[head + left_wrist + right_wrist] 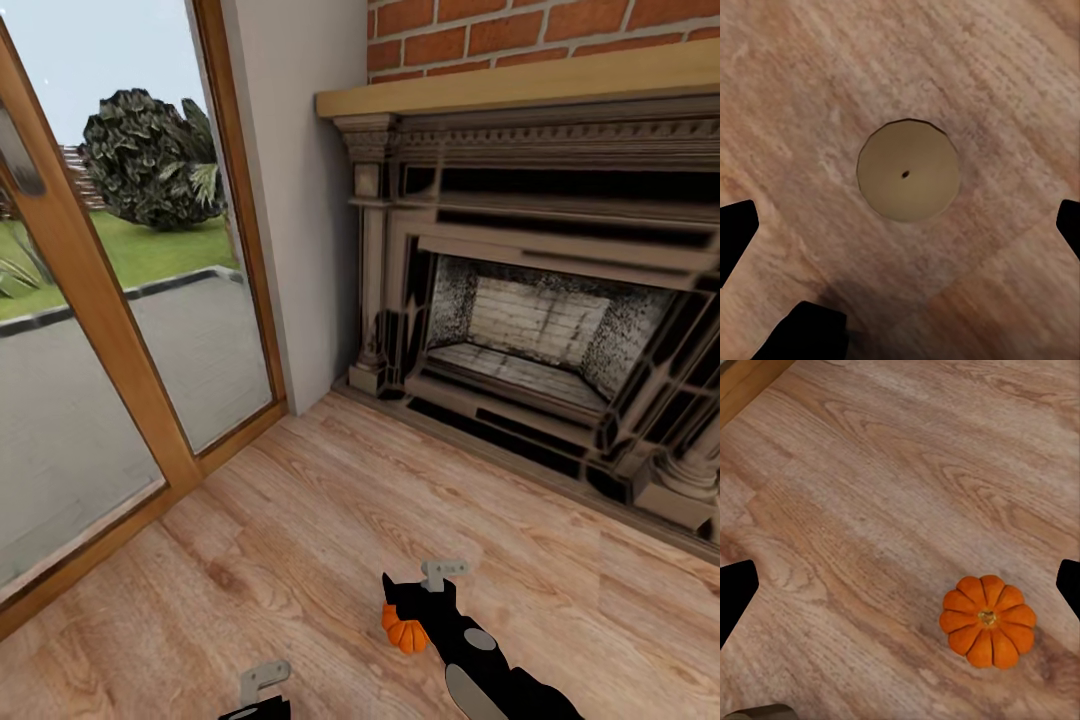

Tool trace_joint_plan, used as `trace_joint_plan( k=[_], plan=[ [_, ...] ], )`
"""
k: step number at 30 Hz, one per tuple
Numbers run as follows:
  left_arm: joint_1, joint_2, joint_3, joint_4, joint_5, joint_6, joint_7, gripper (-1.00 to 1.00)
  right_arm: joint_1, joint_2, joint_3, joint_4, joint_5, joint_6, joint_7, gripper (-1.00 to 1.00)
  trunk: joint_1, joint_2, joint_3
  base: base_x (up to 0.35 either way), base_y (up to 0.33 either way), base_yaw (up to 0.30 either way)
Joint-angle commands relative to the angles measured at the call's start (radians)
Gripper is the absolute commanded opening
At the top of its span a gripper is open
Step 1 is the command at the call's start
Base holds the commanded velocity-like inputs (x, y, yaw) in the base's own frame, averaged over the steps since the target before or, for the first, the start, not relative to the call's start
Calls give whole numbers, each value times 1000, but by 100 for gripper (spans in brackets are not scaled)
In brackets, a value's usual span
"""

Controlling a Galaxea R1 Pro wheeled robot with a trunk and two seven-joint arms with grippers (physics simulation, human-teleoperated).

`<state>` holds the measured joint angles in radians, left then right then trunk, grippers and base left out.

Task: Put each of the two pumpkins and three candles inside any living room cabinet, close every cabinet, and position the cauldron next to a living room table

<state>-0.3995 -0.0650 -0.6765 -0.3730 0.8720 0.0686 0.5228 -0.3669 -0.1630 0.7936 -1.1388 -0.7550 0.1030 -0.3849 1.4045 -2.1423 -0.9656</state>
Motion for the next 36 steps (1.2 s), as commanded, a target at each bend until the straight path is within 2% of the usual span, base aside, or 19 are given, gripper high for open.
trace_joint_plan(
  k=[1, 29, 36],
  plan=[
    [-1, 1, -8, -2, 2, 5, 8, 100, -1, -1, 4, -2, -4, 3, -8, 100, 4, -8, -4, 0, 0, 0],
    [-1, -1, -8, -3, 1, 4, 8, 100, -1, 0, 5, -2, -3, 3, -6, 100, 111, -204, -92, 0, 0, 0],
    [-1, -1, -42, -1, 2, 1, 8, 100, -1, 0, 5, -2, -3, 3, -6, 100, 138, -253, -114, 0, 0, 0]
  ],
)
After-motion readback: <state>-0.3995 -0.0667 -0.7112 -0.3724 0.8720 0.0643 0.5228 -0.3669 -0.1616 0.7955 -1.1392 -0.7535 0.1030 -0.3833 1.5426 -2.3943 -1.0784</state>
